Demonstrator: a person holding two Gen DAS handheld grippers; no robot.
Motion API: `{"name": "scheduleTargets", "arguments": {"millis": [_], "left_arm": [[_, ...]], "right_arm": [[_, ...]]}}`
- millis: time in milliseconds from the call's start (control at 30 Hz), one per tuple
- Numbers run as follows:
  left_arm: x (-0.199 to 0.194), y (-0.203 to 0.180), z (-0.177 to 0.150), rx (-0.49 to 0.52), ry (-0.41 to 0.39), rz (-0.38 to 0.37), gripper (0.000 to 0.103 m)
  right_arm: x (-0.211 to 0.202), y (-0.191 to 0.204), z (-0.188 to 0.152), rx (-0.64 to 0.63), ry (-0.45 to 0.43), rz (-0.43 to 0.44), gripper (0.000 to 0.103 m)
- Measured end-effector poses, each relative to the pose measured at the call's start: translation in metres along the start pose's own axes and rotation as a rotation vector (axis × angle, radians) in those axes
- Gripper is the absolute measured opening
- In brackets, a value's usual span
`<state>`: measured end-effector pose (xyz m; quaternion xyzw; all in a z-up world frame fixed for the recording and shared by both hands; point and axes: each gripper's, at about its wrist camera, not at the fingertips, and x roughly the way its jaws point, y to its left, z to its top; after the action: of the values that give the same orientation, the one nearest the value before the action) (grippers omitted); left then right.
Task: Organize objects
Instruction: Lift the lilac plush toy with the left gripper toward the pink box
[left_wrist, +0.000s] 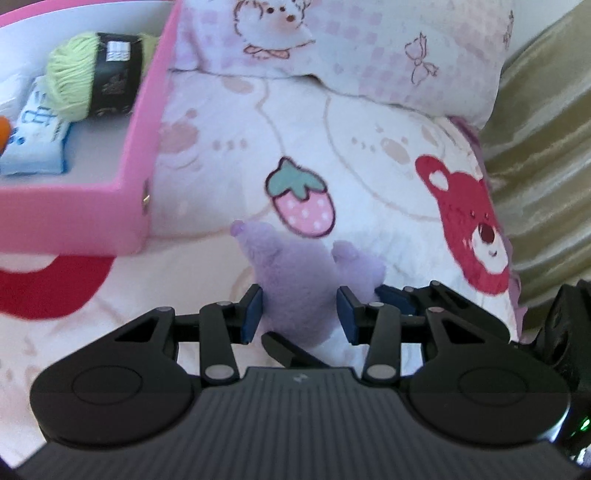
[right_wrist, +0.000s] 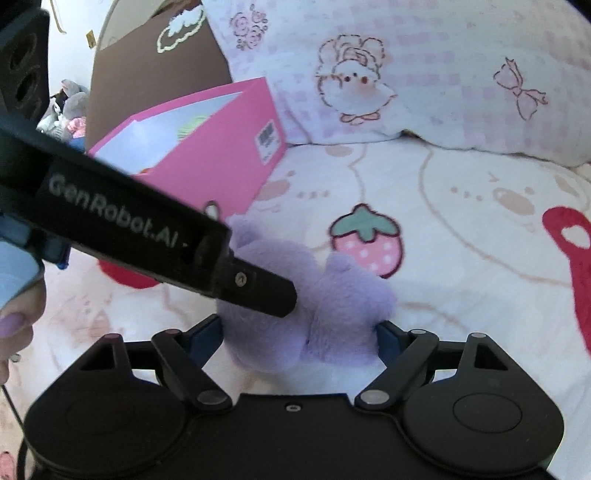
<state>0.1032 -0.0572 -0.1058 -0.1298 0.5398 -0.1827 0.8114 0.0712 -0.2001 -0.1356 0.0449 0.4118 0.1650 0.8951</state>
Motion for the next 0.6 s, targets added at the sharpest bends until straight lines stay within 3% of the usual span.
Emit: {"name": "scheduleTargets", "arguments": {"millis": [200, 600], "left_arm": [[-0.022, 0.009, -0.029, 0.033, 0.055, 0.01, 0.042], [-0.097, 0.034, -0.048, -0.006, 0.014, -0.022, 0.042]], "right_arm": [[-0.014, 0.025, -0.015, 0.04, 0.032, 0.041, 0.088], [-0.049, 0.084, 0.005, -0.045, 0.051, 0.068, 0.087]]}}
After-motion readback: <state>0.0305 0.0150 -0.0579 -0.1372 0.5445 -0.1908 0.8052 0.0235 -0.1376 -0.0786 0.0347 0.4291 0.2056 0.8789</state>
